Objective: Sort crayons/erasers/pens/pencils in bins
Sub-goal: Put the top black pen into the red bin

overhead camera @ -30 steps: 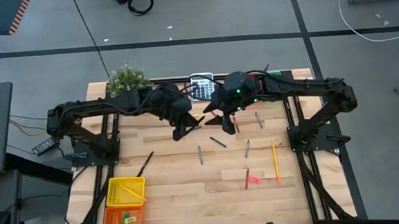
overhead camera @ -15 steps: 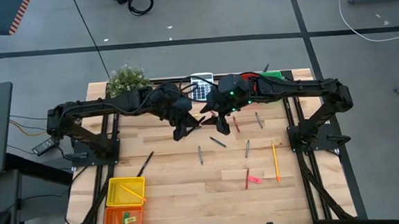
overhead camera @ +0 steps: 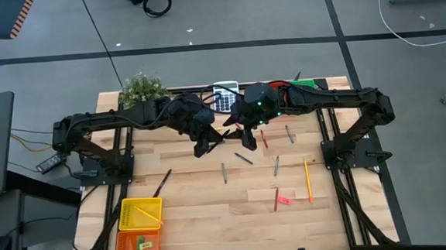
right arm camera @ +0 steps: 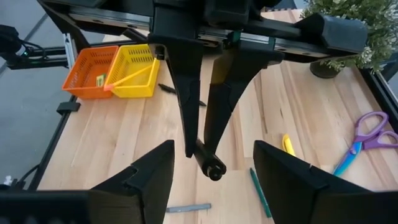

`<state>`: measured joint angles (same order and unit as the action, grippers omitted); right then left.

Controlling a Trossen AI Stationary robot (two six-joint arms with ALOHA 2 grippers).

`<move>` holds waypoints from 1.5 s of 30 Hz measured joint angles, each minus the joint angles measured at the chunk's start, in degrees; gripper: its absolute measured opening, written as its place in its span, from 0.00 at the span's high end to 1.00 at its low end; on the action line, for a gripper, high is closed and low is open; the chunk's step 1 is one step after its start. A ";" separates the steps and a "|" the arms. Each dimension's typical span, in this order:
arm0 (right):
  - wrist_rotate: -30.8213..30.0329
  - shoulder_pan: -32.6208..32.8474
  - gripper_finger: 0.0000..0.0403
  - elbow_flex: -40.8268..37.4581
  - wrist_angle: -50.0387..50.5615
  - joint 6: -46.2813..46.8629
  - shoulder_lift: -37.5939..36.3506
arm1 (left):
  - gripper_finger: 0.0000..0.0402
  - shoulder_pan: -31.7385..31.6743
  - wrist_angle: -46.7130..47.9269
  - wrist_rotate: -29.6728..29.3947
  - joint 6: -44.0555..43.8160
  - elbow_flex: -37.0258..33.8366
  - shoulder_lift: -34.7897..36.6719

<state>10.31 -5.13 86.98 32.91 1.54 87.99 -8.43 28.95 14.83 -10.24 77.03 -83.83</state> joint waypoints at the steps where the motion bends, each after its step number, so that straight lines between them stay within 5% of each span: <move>1: 0.00 0.00 0.45 0.00 -0.02 -0.01 0.00 | 0.92 0.00 0.01 0.00 -0.06 0.00 0.00; 19: 0.00 0.00 0.60 -0.02 -0.44 0.44 -0.02 | 0.91 0.00 -0.90 0.00 -0.62 0.00 0.00; 45: 0.44 0.04 0.62 -0.02 1.14 -0.13 -0.04 | 0.91 0.04 -0.88 0.00 -1.16 0.00 0.00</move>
<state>10.74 -5.08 86.96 34.04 1.41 87.94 -8.38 28.07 14.83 -11.40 77.03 -83.83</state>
